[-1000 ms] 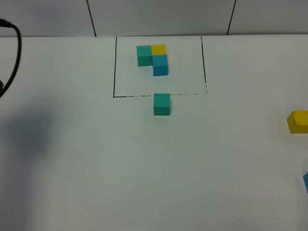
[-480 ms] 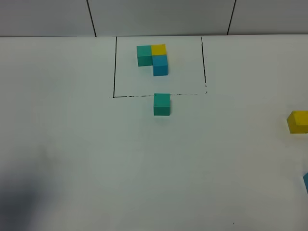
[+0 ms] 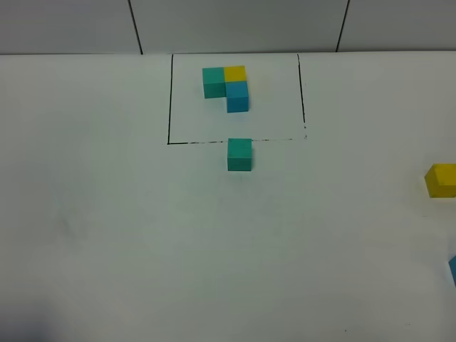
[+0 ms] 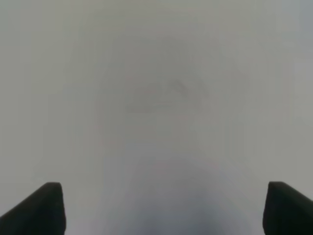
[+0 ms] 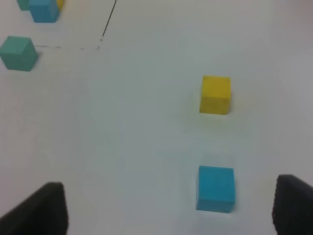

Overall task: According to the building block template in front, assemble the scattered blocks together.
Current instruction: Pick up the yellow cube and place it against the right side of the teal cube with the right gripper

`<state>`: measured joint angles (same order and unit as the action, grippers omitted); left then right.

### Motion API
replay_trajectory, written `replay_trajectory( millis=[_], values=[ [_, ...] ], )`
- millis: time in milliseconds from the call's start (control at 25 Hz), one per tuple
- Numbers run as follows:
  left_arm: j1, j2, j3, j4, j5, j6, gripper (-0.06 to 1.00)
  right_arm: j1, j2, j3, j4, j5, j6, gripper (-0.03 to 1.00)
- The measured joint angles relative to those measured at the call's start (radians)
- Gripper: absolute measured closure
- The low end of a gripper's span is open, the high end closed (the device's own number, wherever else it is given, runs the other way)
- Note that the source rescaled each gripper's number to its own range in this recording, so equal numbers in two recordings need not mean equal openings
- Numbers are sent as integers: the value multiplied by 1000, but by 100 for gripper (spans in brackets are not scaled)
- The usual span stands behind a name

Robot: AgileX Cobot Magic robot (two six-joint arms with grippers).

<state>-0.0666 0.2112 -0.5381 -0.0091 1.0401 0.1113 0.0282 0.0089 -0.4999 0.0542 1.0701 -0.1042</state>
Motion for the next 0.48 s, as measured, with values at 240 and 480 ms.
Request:
replay_trajectory(
  millis=[240,480],
  values=[
    [0,-139,32,-56,15,20,10,0,0,0,0,0,0,26],
    [0,-216,32,-70,19,38,11,0,0,0,0,0,1,26]
  ],
)
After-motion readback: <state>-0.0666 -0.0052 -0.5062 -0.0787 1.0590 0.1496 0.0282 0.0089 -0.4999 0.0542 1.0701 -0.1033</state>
